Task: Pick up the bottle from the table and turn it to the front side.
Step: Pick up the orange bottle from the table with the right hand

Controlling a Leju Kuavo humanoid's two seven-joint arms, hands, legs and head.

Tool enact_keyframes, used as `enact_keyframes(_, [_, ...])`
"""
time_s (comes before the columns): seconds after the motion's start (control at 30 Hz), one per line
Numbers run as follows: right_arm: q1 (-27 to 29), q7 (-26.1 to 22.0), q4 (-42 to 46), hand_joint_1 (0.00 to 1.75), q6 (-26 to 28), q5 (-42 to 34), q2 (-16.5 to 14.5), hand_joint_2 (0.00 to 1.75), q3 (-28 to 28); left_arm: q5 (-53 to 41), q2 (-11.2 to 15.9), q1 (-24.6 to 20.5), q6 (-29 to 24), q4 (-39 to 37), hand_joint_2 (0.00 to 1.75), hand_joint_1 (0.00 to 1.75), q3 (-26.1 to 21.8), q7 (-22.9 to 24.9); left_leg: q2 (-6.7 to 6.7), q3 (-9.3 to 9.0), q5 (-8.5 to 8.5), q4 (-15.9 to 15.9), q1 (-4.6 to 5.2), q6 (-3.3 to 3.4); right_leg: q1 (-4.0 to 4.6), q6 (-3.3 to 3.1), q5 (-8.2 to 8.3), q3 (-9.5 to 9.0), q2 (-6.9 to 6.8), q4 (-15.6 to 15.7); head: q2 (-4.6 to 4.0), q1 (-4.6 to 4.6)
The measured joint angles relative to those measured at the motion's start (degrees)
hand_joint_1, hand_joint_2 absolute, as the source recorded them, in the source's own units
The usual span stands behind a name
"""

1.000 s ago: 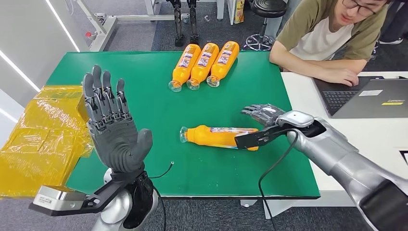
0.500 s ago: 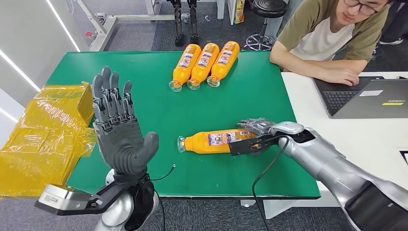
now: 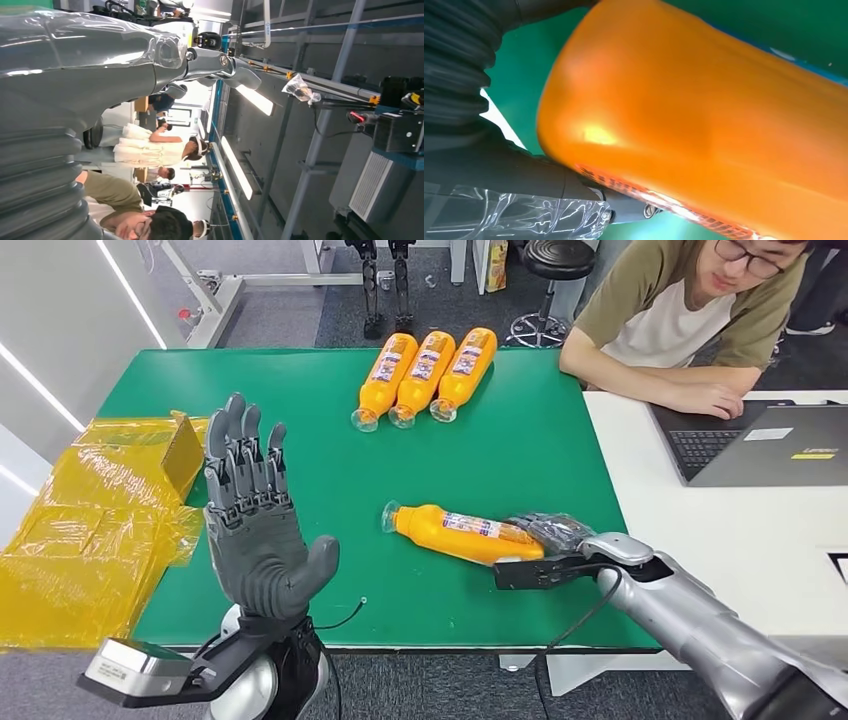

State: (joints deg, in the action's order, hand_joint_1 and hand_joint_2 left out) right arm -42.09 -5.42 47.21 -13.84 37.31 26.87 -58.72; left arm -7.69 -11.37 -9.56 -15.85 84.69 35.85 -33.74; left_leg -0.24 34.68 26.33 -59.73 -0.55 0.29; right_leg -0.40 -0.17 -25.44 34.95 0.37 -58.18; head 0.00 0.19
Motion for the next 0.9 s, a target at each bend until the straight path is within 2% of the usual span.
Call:
enact_keyframes(0.2, [3.7,-0.4,2.7,1.75,2.2,4.9,0.4,1.75,4.7,-0.6,0.0,1.1,0.0,0.8,1.75,0.0,0.0,0.0,0.04,-0.23,0.03,0.0,0.0,0.06,0.0,0.04,0.0,-0.27,0.03,0.1,0.0,0.0])
enact_keyframes(0.3, [4.3,-0.8,3.1,1.64,2.1,6.4,0.3,1.75,6.1,-0.8,0.0,1.3,0.0,1.1,1.75,0.0,0.0,0.0,0.03,-0.23,-0.02,0.0,0.01,0.11,-0.01,0.08,0.04,-0.31,0.02,0.1,0.0,0.01])
enact_keyframes(0.43, [4.8,-0.8,3.2,0.0,1.8,7.6,0.1,1.75,7.3,-0.8,0.0,1.4,-0.1,1.3,1.75,0.0,0.0,0.0,0.02,-0.22,-0.04,0.0,0.02,0.13,-0.02,0.08,0.08,-0.31,0.02,0.1,0.0,0.0])
enact_keyframes(0.9, [3.3,1.1,3.1,0.0,1.4,10.2,-0.3,1.75,9.1,-1.1,0.0,2.0,-0.1,2.2,1.75,0.0,0.0,0.1,-0.01,-0.18,-0.04,0.0,0.02,0.14,-0.02,0.1,0.07,-0.31,-0.01,0.1,0.0,0.01])
